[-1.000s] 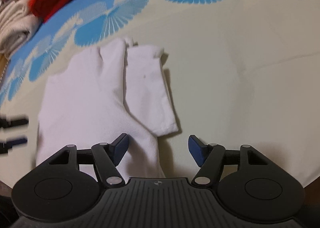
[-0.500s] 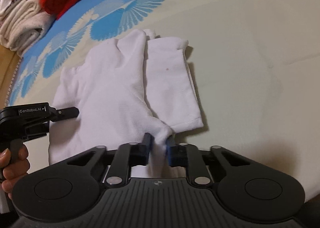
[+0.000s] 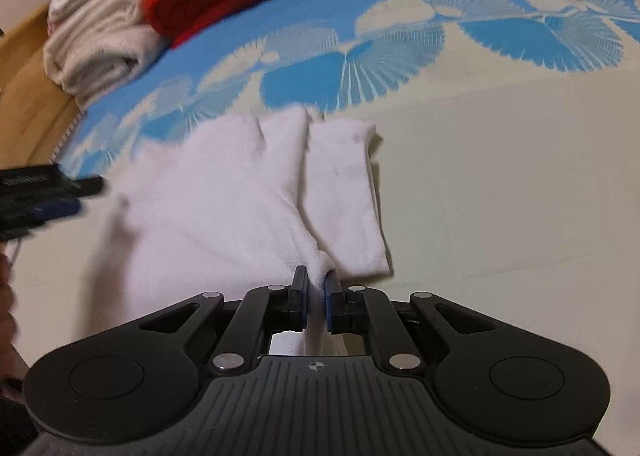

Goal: Fold small clothes

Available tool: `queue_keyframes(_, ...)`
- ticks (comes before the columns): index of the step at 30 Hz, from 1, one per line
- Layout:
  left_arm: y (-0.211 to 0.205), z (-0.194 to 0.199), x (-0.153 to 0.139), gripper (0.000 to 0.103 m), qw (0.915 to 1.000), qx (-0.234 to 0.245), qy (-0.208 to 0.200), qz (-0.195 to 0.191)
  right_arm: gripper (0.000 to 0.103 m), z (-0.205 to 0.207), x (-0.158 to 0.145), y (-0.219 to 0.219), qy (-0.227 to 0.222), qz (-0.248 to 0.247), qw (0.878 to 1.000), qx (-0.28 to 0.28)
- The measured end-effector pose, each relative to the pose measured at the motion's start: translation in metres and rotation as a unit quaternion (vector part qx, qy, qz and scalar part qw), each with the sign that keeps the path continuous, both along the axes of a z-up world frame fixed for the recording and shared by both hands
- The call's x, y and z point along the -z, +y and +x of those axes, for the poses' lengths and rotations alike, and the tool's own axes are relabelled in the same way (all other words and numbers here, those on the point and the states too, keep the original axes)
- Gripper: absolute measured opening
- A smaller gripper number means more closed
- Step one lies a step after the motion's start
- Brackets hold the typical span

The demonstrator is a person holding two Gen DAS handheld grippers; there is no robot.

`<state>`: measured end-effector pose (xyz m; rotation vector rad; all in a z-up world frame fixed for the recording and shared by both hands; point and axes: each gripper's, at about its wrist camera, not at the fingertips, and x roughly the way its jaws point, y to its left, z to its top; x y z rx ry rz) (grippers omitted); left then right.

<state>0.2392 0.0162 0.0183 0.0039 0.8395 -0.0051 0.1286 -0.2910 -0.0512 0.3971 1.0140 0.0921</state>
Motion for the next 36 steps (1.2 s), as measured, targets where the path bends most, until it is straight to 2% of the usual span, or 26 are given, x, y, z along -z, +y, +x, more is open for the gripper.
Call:
queue_keyframes(2, 0.003, -0.004, 0.0, 0.046, 0.9994, 0.029, 0.011, -0.015, 0.007, -0.001, 0.001, 0.004, 0.005, -0.019, 1.0, -0.004)
queue_keyframes(5, -0.005, -0.007, 0.018, 0.039, 0.994, 0.089, 0.06, -0.022, 0.007, 0.002, 0.001, 0.001, 0.01, -0.014, 1.0, 0.005)
queue_keyframes(8, -0.02, -0.012, 0.054, 0.039, 0.984, 0.121, 0.129, 0.02, 0.008, 0.001, 0.0, 0.0, 0.016, -0.012, 1.0, 0.015)
queue_keyframes(9, -0.024, -0.015, 0.064, 0.044, 0.982, 0.123, 0.136, 0.044, 0.008, -0.001, 0.0, 0.001, 0.018, -0.013, 1.0, 0.015)
queue_keyframes(12, -0.032, -0.026, 0.059, 0.044, 0.9826, 0.127, 0.116, 0.071, 0.008, -0.004, -0.002, 0.005, 0.021, -0.021, 0.999, 0.013)
queue_keyframes(15, -0.031, -0.038, 0.048, 0.044, 0.9844, 0.132, 0.1, 0.059, 0.008, -0.009, -0.004, 0.001, 0.024, -0.018, 0.999, 0.023)
queue_keyframes(17, -0.028, -0.043, 0.049, 0.044, 0.9832, 0.137, 0.111, 0.047, 0.008, -0.012, -0.005, -0.001, 0.024, -0.022, 0.999, 0.022)
queue_keyframes(19, -0.027, -0.044, 0.063, 0.044, 0.9796, 0.136, 0.137, 0.055, 0.008, -0.014, -0.003, -0.001, 0.034, -0.04, 0.998, 0.017)
queue_keyframes(20, -0.029, -0.048, 0.065, 0.048, 0.9781, 0.14, 0.139, 0.066, 0.008, -0.016, 0.0, -0.001, 0.047, -0.049, 0.998, 0.014)
queue_keyframes(23, -0.03, -0.055, 0.056, 0.049, 0.9784, 0.139, 0.136, 0.071, 0.008, -0.021, -0.001, -0.002, 0.066, -0.059, 0.996, 0.008)
queue_keyframes(25, -0.025, -0.065, 0.041, 0.053, 0.9819, 0.128, 0.123, 0.066, 0.008, -0.026, -0.009, 0.002, 0.066, -0.095, 0.993, -0.002)
queue_keyframes(26, -0.023, -0.07, 0.031, 0.059, 0.984, 0.124, 0.11, 0.066, 0.008, -0.029, -0.012, 0.004, 0.07, -0.124, 0.99, -0.003)
queue_keyframes(28, -0.019, -0.083, 0.008, 0.074, 0.988, 0.115, 0.075, 0.072, 0.018, -0.038, -0.02, 0.001, 0.079, -0.165, 0.983, 0.009)
queue_keyframes(29, -0.016, -0.09, -0.005, 0.083, 0.99, 0.106, 0.057, 0.074, 0.021, -0.043, -0.028, -0.003, 0.077, -0.165, 0.983, 0.02)
queue_keyframes(32, -0.008, -0.108, -0.043, 0.085, 0.9933, 0.107, 0.021, 0.039, 0.047, -0.061, -0.061, -0.014, 0.036, -0.152, 0.987, 0.045)
queue_keyframes(34, -0.003, -0.128, -0.066, 0.087, 0.9945, 0.103, -0.006, 0.014, 0.071, -0.077, -0.091, -0.015, -0.015, -0.155, 0.987, 0.049)
queue_keyframes(35, -0.002, -0.139, -0.074, 0.089, 0.9947, 0.1, -0.024, 0.01, 0.077, -0.085, -0.103, -0.013, -0.038, -0.159, 0.986, 0.044)
queue_keyframes(36, -0.001, -0.152, -0.081, 0.092, 0.995, 0.091, -0.042, 0.004, 0.088, -0.095, -0.115, -0.01, -0.064, -0.165, 0.984, 0.034)
